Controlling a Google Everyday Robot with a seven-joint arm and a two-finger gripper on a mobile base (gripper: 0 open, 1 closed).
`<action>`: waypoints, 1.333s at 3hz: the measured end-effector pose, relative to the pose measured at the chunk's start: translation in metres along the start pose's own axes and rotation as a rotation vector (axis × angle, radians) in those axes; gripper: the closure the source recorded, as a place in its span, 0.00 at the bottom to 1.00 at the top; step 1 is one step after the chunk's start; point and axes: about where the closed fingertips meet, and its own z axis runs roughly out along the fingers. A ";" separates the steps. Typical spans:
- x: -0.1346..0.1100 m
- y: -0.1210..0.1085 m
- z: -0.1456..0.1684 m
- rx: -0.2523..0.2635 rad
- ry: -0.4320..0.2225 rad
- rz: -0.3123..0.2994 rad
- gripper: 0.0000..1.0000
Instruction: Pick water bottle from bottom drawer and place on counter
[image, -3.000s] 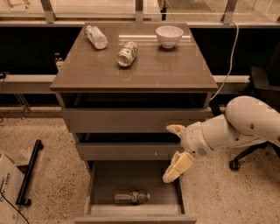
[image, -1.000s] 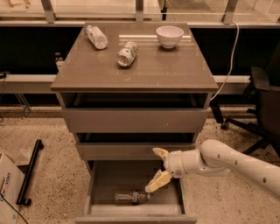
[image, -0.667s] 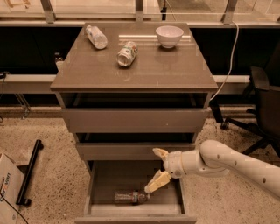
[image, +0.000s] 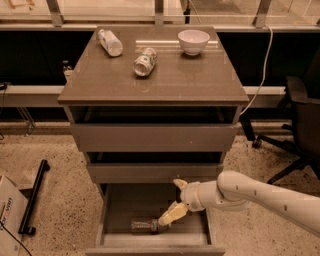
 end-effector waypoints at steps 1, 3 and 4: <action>0.024 -0.007 0.023 -0.007 0.026 0.029 0.00; 0.080 -0.023 0.076 0.005 0.053 0.086 0.00; 0.104 -0.032 0.096 0.006 0.057 0.110 0.00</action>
Offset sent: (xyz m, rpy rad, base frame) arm 0.0054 0.0191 -0.1241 -0.0459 0.1028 -0.0450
